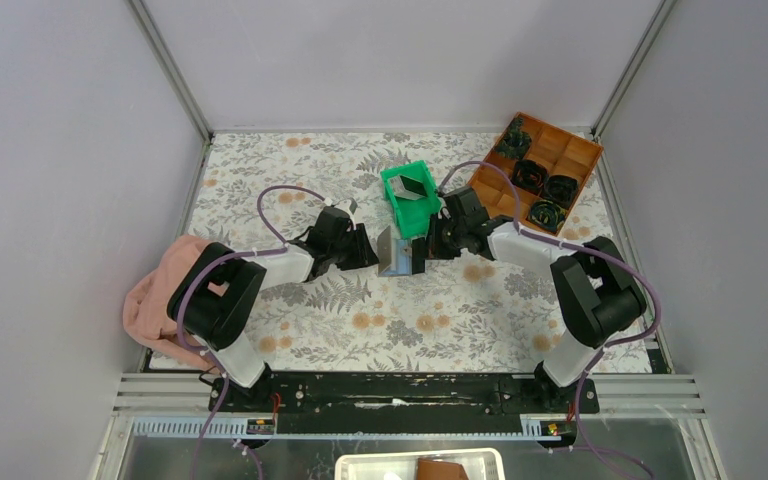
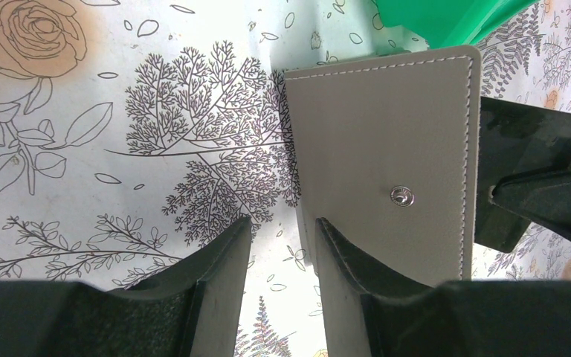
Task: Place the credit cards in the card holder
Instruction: Open the card holder at the center of the board.
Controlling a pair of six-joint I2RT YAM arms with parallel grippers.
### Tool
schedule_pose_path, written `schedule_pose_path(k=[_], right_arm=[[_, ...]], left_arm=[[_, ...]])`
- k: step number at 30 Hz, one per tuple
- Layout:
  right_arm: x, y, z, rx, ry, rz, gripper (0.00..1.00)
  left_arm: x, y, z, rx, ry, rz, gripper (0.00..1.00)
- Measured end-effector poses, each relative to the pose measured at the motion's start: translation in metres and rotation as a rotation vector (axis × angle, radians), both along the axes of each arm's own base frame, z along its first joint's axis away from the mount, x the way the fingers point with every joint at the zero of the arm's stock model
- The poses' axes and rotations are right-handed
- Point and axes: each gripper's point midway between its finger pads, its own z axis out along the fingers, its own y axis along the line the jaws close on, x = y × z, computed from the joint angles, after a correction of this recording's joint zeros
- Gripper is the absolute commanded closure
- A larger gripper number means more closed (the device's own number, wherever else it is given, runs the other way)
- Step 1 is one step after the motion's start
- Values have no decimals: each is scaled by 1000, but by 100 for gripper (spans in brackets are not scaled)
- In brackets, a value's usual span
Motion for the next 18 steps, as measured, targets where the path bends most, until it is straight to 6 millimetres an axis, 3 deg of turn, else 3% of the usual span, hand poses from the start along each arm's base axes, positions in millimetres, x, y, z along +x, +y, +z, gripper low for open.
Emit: schedule_pose_path(k=[6,13,18], right_arm=[[0,7,8,-27,-37,28,100],[-3,27,36,-38,-107,85,100],[-1,29,39,-61,-105,95,100]], left_arm=[[0,0,0,0,0,0,54],[0,0,0,-1,1,1,54],[0,0,0,-3,0,3,54]])
